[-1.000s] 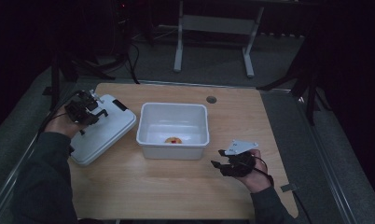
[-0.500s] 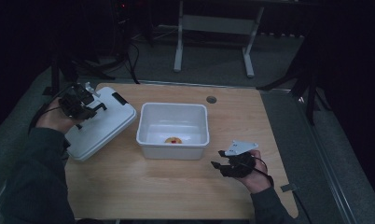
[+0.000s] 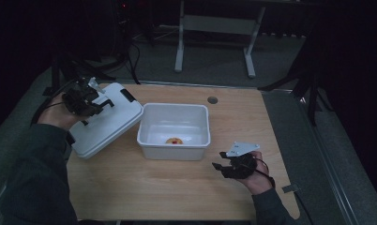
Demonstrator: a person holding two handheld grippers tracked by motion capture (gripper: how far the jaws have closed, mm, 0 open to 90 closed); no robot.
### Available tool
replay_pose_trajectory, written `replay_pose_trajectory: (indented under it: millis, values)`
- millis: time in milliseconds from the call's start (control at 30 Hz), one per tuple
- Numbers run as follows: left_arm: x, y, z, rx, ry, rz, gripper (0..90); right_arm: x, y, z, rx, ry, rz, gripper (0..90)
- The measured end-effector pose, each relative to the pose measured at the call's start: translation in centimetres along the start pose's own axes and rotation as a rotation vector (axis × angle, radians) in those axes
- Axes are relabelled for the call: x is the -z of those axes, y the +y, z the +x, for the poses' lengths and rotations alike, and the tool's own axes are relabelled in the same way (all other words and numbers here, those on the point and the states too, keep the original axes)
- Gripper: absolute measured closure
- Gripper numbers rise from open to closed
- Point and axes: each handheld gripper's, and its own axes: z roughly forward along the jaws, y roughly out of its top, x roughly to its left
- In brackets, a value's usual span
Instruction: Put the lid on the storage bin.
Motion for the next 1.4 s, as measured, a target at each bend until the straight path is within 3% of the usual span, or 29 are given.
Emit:
replay_pose_trajectory:
  millis: [500,1400]
  values:
    - [-0.2,2.3,-1.4,-0.056,-0.038,-0.038,84.4,-0.1,-0.2,0.0,-0.008,0.003,0.001,48.2]
    - [-1.2,6.3,-4.1,-0.173,-0.092,-0.061,84.4,-0.3,-0.5,0.2,-0.010,0.010,0.006,48.3]
